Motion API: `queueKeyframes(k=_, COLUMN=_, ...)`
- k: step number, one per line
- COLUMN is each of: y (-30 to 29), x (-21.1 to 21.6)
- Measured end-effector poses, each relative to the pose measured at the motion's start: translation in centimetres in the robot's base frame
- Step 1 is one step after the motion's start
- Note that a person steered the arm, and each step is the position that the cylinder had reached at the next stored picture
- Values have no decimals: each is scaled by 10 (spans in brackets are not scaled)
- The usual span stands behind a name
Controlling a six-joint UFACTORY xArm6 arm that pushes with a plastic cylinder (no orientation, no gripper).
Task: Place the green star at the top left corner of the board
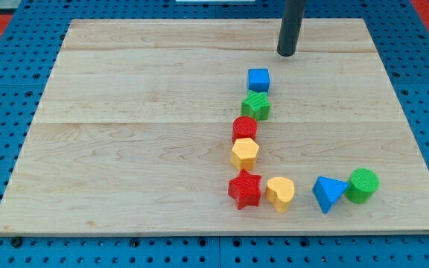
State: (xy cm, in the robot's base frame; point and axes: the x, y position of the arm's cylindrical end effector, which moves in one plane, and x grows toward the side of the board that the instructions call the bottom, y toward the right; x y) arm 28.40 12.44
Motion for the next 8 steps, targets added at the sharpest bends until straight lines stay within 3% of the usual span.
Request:
queueKeyframes(k=2, y=0, x=0)
queueKeyframes(k=3, y=5, x=26)
queueKeyframes(k=5, y=-4, x=126)
queueKeyframes(k=6, y=-52, x=141)
queueKeyframes(k=7, y=-113, x=124)
queueKeyframes(k=8, y=-130, x=136)
